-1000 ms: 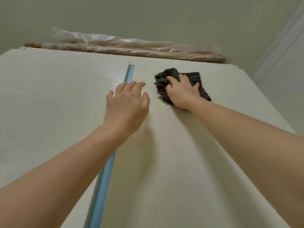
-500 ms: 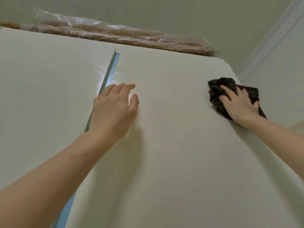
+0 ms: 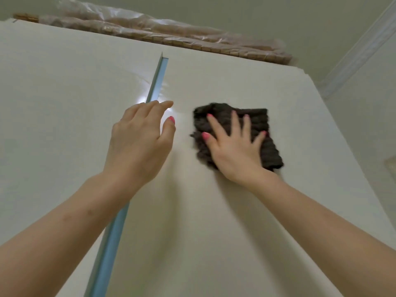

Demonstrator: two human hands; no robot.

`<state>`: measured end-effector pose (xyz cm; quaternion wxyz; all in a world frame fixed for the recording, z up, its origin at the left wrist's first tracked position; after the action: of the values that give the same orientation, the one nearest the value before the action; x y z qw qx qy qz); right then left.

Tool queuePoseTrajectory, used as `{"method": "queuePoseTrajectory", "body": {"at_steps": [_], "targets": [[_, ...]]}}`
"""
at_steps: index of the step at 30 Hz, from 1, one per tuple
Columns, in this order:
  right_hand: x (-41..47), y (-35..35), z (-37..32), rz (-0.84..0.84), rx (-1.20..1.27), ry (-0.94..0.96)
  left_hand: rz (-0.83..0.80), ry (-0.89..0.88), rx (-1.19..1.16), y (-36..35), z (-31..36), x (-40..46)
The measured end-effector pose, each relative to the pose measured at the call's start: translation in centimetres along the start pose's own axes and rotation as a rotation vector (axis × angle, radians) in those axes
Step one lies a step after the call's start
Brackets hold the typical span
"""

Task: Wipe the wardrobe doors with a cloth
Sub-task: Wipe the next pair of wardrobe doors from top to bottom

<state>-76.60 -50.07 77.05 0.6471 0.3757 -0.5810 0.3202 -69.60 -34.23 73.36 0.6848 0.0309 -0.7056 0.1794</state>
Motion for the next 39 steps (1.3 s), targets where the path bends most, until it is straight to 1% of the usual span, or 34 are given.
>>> {"method": "queuePoseTrajectory", "body": {"at_steps": [3, 6, 10, 14, 16, 19, 21, 26, 32, 35, 39], "targets": [[1.3, -0.8, -6.1, -0.06, 0.014, 0.118, 0.015, 0.001, -0.006, 1.5, -0.6, -0.3], [1.8, -1.3, -9.6, -0.079, -0.009, 0.175, 0.013, -0.003, -0.004, 2.8, -1.2, -1.0], [1.3, -1.2, -10.8, -0.077, 0.006, 0.179, -0.008, -0.006, 0.024, 3.1, -1.6, -1.6], [-4.9, -2.2, -11.2, -0.034, 0.027, 0.283, 0.002, 0.053, -0.057, 3.0, -1.4, -2.7], [-7.7, -2.2, -10.7, -0.032, 0.051, 0.305, 0.002, 0.081, -0.092, 2.5, -0.9, -3.7], [-8.3, -1.7, -8.2, -0.064, 0.005, 0.292, -0.04, 0.089, -0.098, 0.9, 0.1, -5.0], [-8.0, -1.2, -5.4, -0.045, -0.01, 0.237, -0.059, 0.085, -0.099, 0.1, 0.8, -5.5], [-8.4, 0.2, 5.2, 0.064, -0.112, 0.001, -0.071, 0.082, -0.127, -0.6, 2.7, -6.7], [-7.6, 2.0, 17.5, 0.084, 0.017, -0.268, -0.103, 0.092, -0.099, -1.5, 3.6, -8.0], [-7.9, 2.4, 20.1, 0.082, 0.071, -0.307, -0.094, 0.11, -0.101, -1.9, 4.0, -8.9], [-10.9, 2.1, 19.6, 0.086, 0.124, -0.27, -0.089, 0.115, -0.093, -2.1, 4.4, -10.1]]}}
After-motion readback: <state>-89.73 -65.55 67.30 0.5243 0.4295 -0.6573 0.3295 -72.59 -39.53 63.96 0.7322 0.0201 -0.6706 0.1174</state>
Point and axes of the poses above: each hand's wrist, its own x-axis towards the middle knuckle, its own y-axis out of the back of the hand, z = x × y, the point moved 4 cm from there along x, towards the middle knuckle, and after that the axes turned 2 degrees about z, right-handed, at the moved point
